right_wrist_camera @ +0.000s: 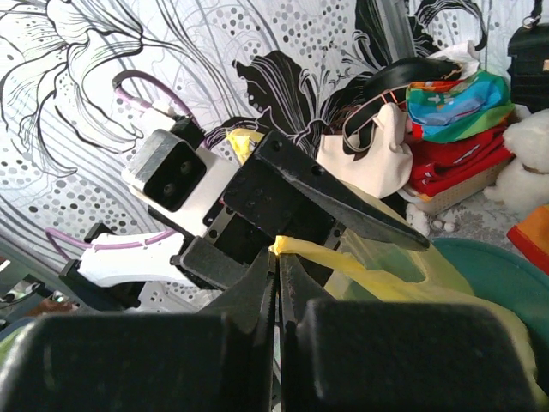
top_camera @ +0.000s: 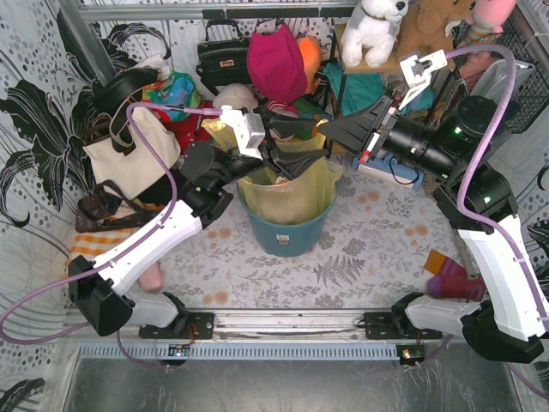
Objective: Tie the trash bag
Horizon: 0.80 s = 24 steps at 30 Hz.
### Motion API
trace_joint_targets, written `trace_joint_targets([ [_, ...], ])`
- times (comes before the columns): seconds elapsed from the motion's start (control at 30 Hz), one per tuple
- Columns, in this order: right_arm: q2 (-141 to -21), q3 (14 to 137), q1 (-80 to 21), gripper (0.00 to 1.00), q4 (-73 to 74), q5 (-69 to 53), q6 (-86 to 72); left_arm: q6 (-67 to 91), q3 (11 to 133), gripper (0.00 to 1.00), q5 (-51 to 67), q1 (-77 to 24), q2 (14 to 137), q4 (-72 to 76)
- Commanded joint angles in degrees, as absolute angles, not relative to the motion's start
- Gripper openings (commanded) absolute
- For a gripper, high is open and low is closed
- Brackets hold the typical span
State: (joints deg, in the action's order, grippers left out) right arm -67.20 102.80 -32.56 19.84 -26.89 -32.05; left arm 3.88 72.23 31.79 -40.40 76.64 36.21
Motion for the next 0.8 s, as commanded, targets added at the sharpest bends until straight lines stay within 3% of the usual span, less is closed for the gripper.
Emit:
trace_joint_targets([
  [0.0,-66.27,101.97,-32.70,0.00,15.81,-31.08,-32.31,2.96,73.98,0.70,32.20,-40.08,76.98,37.80],
  [0.1,-66.52,102.01,-32.74,0.00,15.27,-31.79,-32.69,3.62,74.80,0.69,33.89,-40.08,78.04,38.06],
  [0.23,-67.12,102.49,-32.70,0.00,14.60,-32.23,-33.10,4.76,75.79,0.58,35.91,-40.08,79.14,38.85],
  [0.37,-67.34,103.03,-32.74,0.00,14.92,-31.41,-32.85,5.59,76.12,0.38,37.18,-40.06,79.54,39.48],
  [0.47,-67.28,103.41,-32.70,0.00,15.79,-29.52,-32.18,6.17,76.26,0.13,37.40,-40.08,79.52,39.27],
  [0.53,-67.04,103.65,-32.70,0.00,16.69,-27.57,-31.47,6.52,76.46,0.03,37.41,-40.08,79.53,38.92],
  [0.63,-66.89,105.27,-32.70,0.22,19.24,-24.48,-29.88,6.77,76.55,0.00,37.21,-40.08,79.54,38.54],
  [0.77,-67.04,108.11,-32.70,0.29,22.35,-20.02,-28.07,6.67,76.25,0.00,37.03,-40.03,79.45,38.24],
])
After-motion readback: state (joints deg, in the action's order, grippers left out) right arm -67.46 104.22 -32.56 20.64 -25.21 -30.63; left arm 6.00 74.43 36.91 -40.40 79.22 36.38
